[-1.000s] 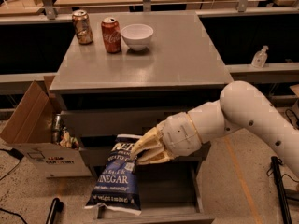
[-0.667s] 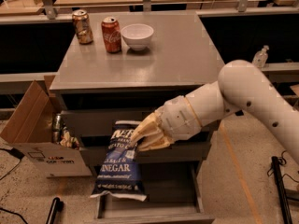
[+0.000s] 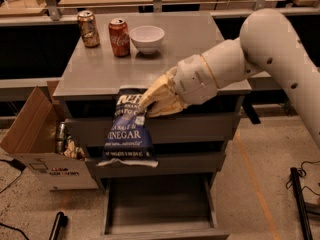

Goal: Pick blue chip bag from bottom drawer and place on counter

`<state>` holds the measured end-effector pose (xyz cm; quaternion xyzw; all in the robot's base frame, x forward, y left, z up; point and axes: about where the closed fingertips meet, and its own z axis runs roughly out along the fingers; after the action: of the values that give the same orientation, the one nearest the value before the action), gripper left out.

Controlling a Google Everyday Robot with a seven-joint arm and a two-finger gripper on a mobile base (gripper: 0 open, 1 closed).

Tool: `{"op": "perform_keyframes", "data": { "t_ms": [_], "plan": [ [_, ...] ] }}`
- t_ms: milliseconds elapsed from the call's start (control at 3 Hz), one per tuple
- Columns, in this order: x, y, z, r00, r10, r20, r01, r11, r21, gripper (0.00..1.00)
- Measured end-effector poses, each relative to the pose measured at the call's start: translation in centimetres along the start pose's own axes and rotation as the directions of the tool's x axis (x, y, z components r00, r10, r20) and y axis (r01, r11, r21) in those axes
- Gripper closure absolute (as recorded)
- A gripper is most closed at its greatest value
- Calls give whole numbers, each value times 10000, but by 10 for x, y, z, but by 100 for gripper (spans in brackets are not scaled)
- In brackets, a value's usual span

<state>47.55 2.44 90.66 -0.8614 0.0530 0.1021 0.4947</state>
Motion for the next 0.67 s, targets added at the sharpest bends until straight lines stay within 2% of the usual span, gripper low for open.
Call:
{"op": "perform_keyframes", "data": {
  "t_ms": [333,667],
  "plan": [
    [29,-27,-27,9982,14,-597,24,9980,628,100],
    [52,-41,-47,9906,582,-1239,-369,9850,1684,100]
  ]
}}
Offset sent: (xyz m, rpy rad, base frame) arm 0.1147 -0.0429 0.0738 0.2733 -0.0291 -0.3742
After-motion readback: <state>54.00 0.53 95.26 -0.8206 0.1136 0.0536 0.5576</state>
